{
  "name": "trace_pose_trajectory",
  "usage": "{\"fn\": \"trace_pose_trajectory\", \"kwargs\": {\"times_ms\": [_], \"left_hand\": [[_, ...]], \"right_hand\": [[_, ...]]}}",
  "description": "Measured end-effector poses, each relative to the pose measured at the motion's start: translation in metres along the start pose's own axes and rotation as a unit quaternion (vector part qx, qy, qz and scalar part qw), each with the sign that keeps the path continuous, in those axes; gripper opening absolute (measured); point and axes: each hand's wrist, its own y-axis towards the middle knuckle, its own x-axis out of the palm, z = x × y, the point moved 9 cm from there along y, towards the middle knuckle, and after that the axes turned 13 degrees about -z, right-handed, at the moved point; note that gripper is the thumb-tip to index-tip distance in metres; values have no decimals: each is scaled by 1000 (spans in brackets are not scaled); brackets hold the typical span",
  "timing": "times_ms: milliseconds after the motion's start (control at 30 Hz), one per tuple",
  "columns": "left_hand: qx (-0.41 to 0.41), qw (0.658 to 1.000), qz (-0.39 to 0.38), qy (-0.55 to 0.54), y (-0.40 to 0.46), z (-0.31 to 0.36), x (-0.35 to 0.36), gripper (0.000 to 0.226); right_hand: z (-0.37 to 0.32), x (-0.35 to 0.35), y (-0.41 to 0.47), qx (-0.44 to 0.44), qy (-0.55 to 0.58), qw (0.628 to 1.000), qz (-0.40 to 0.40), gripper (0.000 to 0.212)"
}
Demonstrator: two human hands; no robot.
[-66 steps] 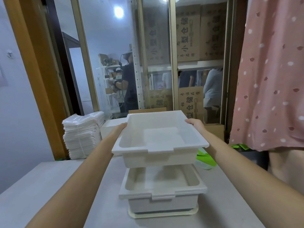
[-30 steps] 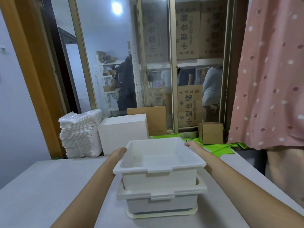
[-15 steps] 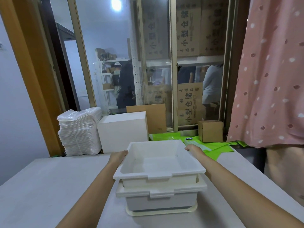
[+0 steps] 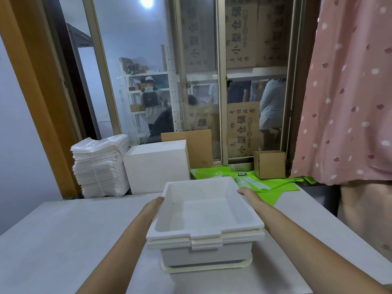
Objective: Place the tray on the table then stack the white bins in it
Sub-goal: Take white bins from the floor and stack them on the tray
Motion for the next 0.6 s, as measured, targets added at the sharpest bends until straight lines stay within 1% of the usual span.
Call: {"fn": "trace_pose_trajectory", "kwargs": {"times_ms": [67,200,233,333,367,467,567,600], "left_hand": [[-1,1000,-4,-1,3,-2,0,43],[-1,1000,-5,-2,8,-8,0,45],[-3,1000,-4,-3,9,-9,0,45],[-5,1000,-6,-17,9,-10,0,45],[-8,1000,-7,-18,10,-11,0,45],[-7,1000,-6,-28,11,-11,-1,47],[-5,1000,-4,-21,12,-11,-2,47],[-3,1000,-3,-16,12,-10,-2,47]], "right_hand": [[4,1,1,2,13,1000,-2,4],[13,1,1,15,33,999,-4,26],[12,1,-1,14,39,999,-2,26],[12,2,-5,11,48,999,3,10],[12,2,-7,10,48,999,1,10],[14,1,-3,6,46,999,-1,22],[14,-1,-2,4,27,1000,12,25],[13,-1,-2,1,15,1000,15,23]]}}
